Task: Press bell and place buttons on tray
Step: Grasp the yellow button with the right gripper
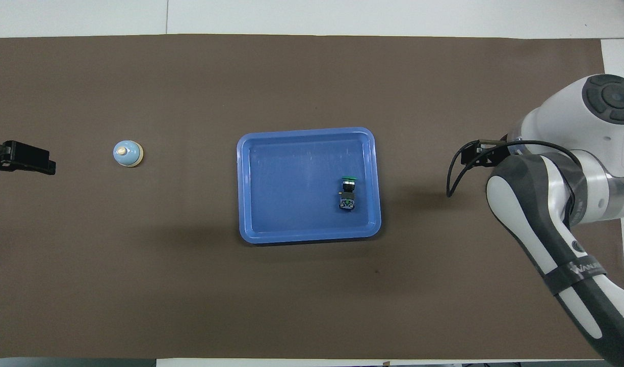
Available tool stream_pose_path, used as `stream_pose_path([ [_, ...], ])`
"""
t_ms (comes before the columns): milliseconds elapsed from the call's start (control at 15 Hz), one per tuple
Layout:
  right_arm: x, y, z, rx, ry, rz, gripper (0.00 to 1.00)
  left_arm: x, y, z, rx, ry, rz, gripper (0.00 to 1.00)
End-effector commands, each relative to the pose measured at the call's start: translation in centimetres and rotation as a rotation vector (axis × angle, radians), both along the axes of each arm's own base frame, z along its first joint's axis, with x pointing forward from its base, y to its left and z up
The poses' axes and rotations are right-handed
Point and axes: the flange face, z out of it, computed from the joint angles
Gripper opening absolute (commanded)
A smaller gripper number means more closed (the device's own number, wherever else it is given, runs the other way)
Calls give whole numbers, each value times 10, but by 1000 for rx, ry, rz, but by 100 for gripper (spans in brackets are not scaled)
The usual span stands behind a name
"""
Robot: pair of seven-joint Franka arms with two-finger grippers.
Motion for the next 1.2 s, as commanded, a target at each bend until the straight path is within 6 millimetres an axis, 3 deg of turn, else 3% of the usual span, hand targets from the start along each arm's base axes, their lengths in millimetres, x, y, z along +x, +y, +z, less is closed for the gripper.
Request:
stream_pose_path([
  [0, -21, -44, -28, -5, -33, 11, 100, -4, 1, 6, -9, 5, -6, 100],
  [332, -37, -70, -65, 1, -86, 6, 100, -4, 1, 5, -9, 7, -6, 100],
  [665, -27, -77, -106, 12, -133, -3, 100, -4, 2, 5, -9, 7, -5, 100],
  [864, -25, -77, -115, 16, -139, -8, 97, -4, 1, 6, -9, 5, -6, 100],
  [931, -26, -77, -115, 16, -137, -9, 78, -4, 2, 6, -9, 5, -5, 100],
  [1064, -27, -78, -115, 16, -128, -10, 19, -4, 1, 5, -9, 8, -6, 100],
  [1130, -28, -79, -115, 16, -122, -12, 0, -4, 1, 5, -9, 7, -6, 100],
])
